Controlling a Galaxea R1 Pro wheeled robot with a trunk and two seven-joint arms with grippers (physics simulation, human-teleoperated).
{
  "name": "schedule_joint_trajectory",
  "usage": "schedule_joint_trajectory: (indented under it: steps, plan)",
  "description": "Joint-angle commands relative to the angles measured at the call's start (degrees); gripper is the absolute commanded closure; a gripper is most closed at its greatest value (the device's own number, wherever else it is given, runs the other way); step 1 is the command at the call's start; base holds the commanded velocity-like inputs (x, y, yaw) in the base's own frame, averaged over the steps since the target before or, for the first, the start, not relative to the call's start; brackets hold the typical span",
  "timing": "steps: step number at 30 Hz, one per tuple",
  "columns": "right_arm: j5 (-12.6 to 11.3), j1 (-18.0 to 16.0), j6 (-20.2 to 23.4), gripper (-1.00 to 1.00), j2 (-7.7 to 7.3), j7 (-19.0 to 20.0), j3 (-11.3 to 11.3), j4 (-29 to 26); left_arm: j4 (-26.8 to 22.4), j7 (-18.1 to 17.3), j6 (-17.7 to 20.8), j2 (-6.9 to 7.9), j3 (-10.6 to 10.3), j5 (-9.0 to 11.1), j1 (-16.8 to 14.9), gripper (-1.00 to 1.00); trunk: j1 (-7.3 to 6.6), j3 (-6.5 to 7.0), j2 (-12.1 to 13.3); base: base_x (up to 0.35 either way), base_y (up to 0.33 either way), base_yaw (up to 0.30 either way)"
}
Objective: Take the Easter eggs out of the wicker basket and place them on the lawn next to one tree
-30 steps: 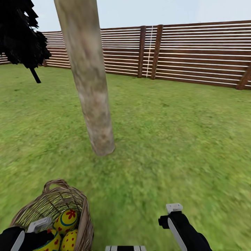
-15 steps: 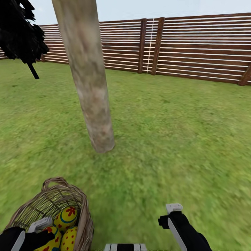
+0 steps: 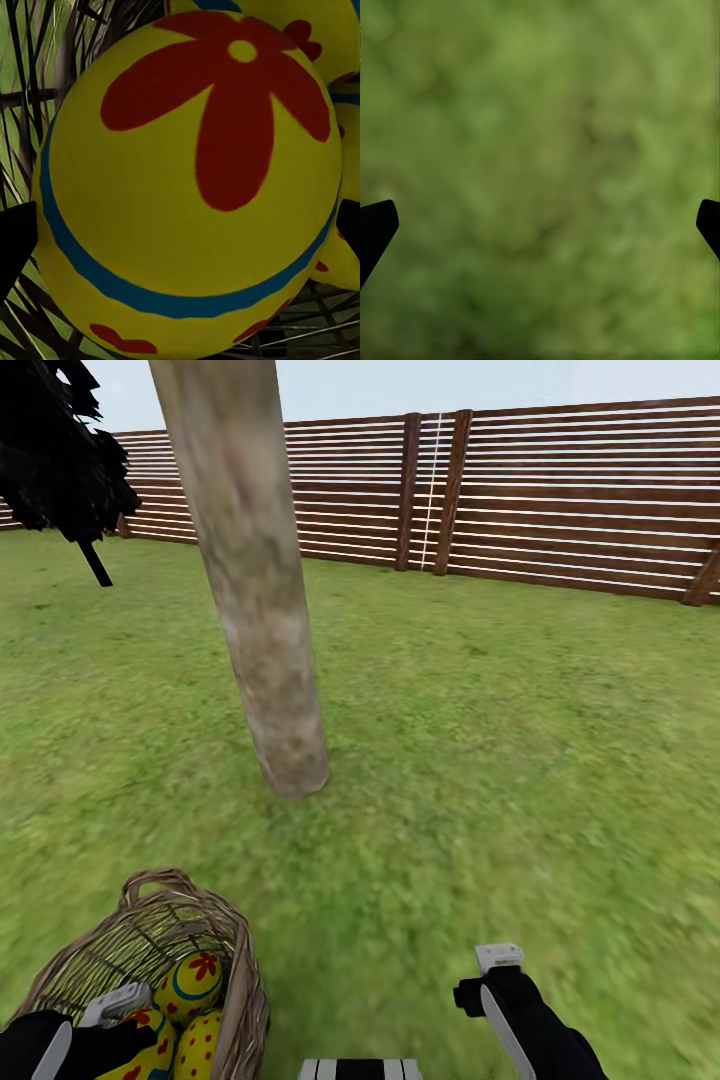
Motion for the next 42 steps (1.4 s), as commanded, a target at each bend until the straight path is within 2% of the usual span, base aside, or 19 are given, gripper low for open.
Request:
schedule_joint_trajectory:
  steps: [1, 25, 37, 42]
  plan:
    - [-0.6, -0.03, 0.18, -1.0, -0.11, -0.54, 0.24, -0.06, -0.03, -0.43, 0.22, -0.01, 0.13, -0.98, -0.02, 1.0, -0.01, -0.05, -0.02, 0.0, 0.0, 0.0]
    - [-0.51, -0.03, 0.15, -1.0, -0.07, -0.62, 0.26, 0.55, -0.02, -0.52, 0.22, 0.08, 0.21, -0.88, -0.02, 1.0, -0.01, -0.05, -0.02, 0.001, 0.0, 0.0]
    - [-0.51, -0.03, 0.15, -1.0, 0.01, -0.62, 0.26, 0.55, -0.83, -0.44, -0.33, 0.25, 0.24, -0.88, -0.02, 1.0, -0.01, -0.05, -0.02, 0.236, 0.0, 0.0]
    - [-0.51, -0.03, 0.15, -1.0, 0.01, -0.62, 0.26, 0.55, -0.46, 0.0, -0.35, 0.11, 0.27, -0.97, -0.02, 1.0, -0.01, -0.05, -0.02, 0.036, 0.0, 0.0]
